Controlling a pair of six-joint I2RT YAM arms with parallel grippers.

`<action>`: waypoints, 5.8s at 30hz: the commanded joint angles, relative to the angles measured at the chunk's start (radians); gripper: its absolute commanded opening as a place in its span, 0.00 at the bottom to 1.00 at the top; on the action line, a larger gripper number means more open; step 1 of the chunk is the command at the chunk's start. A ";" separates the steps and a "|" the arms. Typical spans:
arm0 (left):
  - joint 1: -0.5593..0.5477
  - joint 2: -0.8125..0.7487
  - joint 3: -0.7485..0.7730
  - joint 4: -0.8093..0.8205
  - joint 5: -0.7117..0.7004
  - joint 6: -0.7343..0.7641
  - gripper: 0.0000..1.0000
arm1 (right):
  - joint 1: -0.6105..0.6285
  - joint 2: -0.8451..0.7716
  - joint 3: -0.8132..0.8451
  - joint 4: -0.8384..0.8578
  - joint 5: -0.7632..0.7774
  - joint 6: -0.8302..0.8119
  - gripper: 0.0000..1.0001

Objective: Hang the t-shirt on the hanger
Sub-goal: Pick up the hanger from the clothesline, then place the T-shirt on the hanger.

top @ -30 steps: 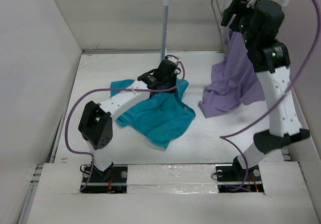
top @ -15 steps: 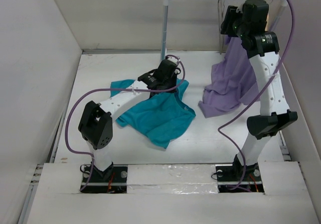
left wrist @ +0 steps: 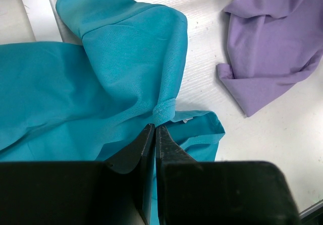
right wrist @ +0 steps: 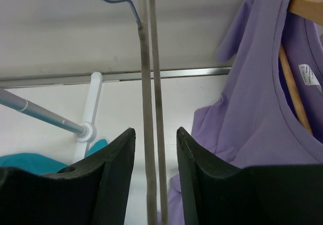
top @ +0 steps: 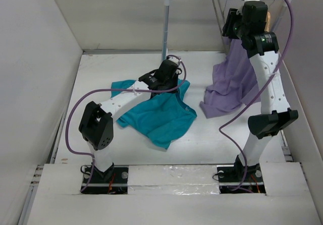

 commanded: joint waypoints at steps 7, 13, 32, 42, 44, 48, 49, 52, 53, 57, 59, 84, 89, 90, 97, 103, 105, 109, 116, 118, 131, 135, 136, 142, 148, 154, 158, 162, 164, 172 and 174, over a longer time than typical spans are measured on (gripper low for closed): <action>-0.004 -0.019 -0.009 0.022 0.002 0.002 0.00 | 0.016 0.004 -0.020 0.029 0.057 -0.020 0.36; -0.004 -0.028 -0.019 0.023 0.003 -0.002 0.00 | 0.026 -0.030 -0.006 0.058 0.051 -0.022 0.00; 0.005 -0.014 0.017 0.031 0.016 -0.010 0.00 | -0.041 -0.324 -0.328 0.200 -0.136 0.027 0.00; 0.023 0.009 0.056 0.033 0.037 -0.006 0.00 | -0.009 -0.746 -0.830 0.254 -0.236 0.122 0.00; 0.023 0.029 0.067 0.026 0.042 -0.001 0.00 | 0.005 -0.815 -0.920 0.199 -0.274 0.150 0.00; 0.023 0.062 0.115 0.014 0.054 -0.007 0.00 | 0.086 -1.006 -1.080 0.139 -0.337 0.268 0.00; 0.023 0.069 0.122 0.011 0.054 -0.007 0.00 | 0.104 -1.031 -1.106 0.128 -0.363 0.309 0.00; 0.023 0.085 0.146 0.006 0.054 -0.012 0.00 | 0.176 -1.099 -1.171 0.070 -0.369 0.357 0.00; 0.023 0.090 0.149 0.005 0.086 -0.010 0.00 | 0.192 -1.109 -1.178 0.049 -0.365 0.359 0.00; 0.023 0.101 0.171 -0.010 0.079 -0.015 0.00 | 0.250 -1.134 -1.194 -0.037 -0.333 0.371 0.00; 0.023 0.101 0.171 -0.010 0.080 -0.021 0.00 | 0.278 -1.142 -1.230 -0.048 -0.342 0.383 0.00; 0.054 0.058 0.169 -0.033 0.158 -0.045 0.00 | 0.441 -0.998 -1.372 0.191 -0.175 0.388 0.00; 0.054 0.029 0.156 -0.020 0.212 -0.045 0.00 | 0.514 -0.936 -1.376 0.279 -0.114 0.402 0.00; 0.054 0.024 0.154 -0.018 0.217 -0.044 0.00 | 0.529 -0.923 -1.376 0.291 -0.097 0.412 0.00; 0.022 -0.091 0.084 -0.023 0.232 -0.059 0.00 | 0.557 -0.795 -1.338 0.395 0.051 0.474 0.00; 0.022 -0.186 0.013 -0.018 0.261 -0.091 0.00 | 0.548 -0.738 -1.387 0.645 0.075 0.483 0.00; 0.022 -0.204 0.010 -0.023 0.273 -0.102 0.00 | 0.548 -0.711 -1.413 0.705 0.091 0.481 0.00; 0.022 -0.230 0.008 -0.036 0.292 -0.119 0.00 | 0.548 -0.639 -1.438 0.878 0.161 0.504 0.00; 0.039 -0.301 0.002 -0.089 0.121 -0.127 0.00 | 0.603 -0.684 -1.361 0.797 0.185 0.471 0.00; 0.051 -0.306 0.022 -0.073 0.126 -0.136 0.00 | 0.623 -0.741 -1.387 0.683 0.161 0.471 0.00; 0.051 -0.231 0.228 -0.084 0.128 -0.116 0.00 | 0.806 -1.005 -1.406 0.464 0.399 0.572 0.00; 0.051 -0.258 0.264 -0.076 0.121 -0.102 0.00 | 0.867 -0.936 -1.301 0.274 0.443 0.618 0.00; 0.051 -0.267 0.258 -0.072 0.134 -0.101 0.00 | 0.879 -0.935 -1.310 0.233 0.482 0.639 0.00; -0.025 -0.362 0.101 0.009 0.320 -0.046 0.00 | 0.810 -0.959 -1.372 0.572 0.562 0.517 0.00; -0.044 -0.448 -0.012 0.000 0.424 0.062 0.28 | 0.789 -0.924 -1.405 0.972 0.574 0.282 0.00; -0.009 -0.568 -0.039 0.025 0.125 0.111 0.57 | 0.789 -0.945 -1.418 1.165 0.548 0.163 0.00; 0.207 -0.596 -0.090 0.157 0.040 0.073 0.71 | 0.813 -1.008 -1.399 1.165 0.530 0.107 0.00; 0.280 -0.435 0.020 0.213 0.126 0.181 0.75 | 0.826 -1.070 -1.367 1.116 0.493 0.095 0.00; 0.280 -0.383 0.111 0.232 0.216 0.235 0.77 | 0.826 -1.085 -1.349 1.073 0.485 0.096 0.00; 0.269 -0.289 0.217 0.362 0.397 0.278 0.79 | 0.744 -1.119 -1.240 0.917 0.312 0.156 0.00; 0.257 -0.281 0.223 0.385 0.433 0.277 0.80 | 0.705 -1.119 -1.227 0.889 0.257 0.184 0.00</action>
